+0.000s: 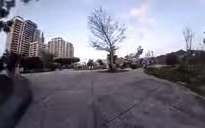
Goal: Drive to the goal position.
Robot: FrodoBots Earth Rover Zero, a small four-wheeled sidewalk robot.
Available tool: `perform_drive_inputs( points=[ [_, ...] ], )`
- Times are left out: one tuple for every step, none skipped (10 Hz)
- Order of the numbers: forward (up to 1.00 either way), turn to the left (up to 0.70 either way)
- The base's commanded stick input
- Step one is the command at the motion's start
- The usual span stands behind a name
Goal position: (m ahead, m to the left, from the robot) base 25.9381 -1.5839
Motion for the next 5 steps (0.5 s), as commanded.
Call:
perform_drive_inputs(
  points=[
    [1.0, -0.38],
    [1.0, -0.11],
    [1.0, 0.0],
    [1.0, 0.0],
    [1.0, 0.0]
  ],
)
